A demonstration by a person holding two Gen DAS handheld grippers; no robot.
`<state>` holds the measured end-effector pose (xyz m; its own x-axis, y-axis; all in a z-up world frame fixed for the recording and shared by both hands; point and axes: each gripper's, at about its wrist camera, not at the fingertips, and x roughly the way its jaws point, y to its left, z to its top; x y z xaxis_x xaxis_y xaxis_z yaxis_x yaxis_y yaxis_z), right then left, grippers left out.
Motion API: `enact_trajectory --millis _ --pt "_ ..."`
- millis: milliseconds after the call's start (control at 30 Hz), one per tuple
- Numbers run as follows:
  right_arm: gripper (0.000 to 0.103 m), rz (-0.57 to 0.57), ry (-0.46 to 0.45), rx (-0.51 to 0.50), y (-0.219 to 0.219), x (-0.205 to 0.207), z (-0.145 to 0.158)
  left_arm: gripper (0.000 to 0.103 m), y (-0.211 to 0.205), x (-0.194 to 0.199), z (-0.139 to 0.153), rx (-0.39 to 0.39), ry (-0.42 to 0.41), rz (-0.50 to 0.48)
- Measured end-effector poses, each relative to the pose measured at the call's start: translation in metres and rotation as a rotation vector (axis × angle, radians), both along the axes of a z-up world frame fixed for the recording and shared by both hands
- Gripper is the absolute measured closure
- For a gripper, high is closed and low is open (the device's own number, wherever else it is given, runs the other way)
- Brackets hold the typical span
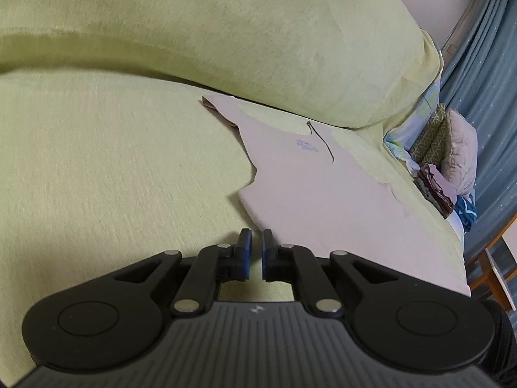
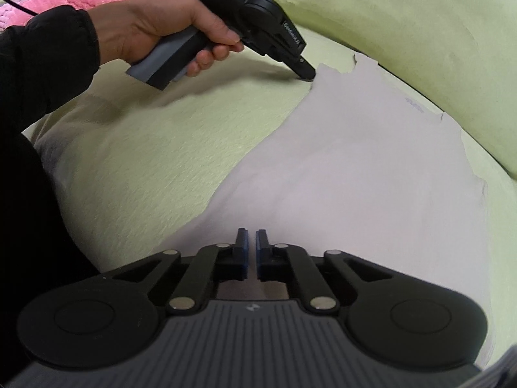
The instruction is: Fold clothes
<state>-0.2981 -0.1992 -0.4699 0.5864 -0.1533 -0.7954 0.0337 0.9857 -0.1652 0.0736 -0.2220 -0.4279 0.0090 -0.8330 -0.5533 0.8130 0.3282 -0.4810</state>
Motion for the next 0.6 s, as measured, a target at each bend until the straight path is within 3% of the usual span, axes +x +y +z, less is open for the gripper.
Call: enact_trajectory --millis 167,233,533,600 --pt "0.101 0.002 -0.001 -0.005 -0.001 -0.002 -0.002 0.071 -0.006 0.002 -0.002 -0.036 0.044 0.009" --pt "0.101 0.002 -0.003 -0.006 -0.001 -0.005 -0.004 0.065 -0.009 0.002 -0.003 -0.047 0.055 0.011" --pt "0.1 0.005 -0.019 -0.009 -0.005 -0.013 -0.008 0.068 -0.024 -0.002 -0.002 -0.04 0.027 0.015" --pt "0.1 0.009 -0.022 -0.012 -0.005 -0.013 -0.009 0.086 -0.027 -0.003 -0.002 -0.027 0.012 0.011"
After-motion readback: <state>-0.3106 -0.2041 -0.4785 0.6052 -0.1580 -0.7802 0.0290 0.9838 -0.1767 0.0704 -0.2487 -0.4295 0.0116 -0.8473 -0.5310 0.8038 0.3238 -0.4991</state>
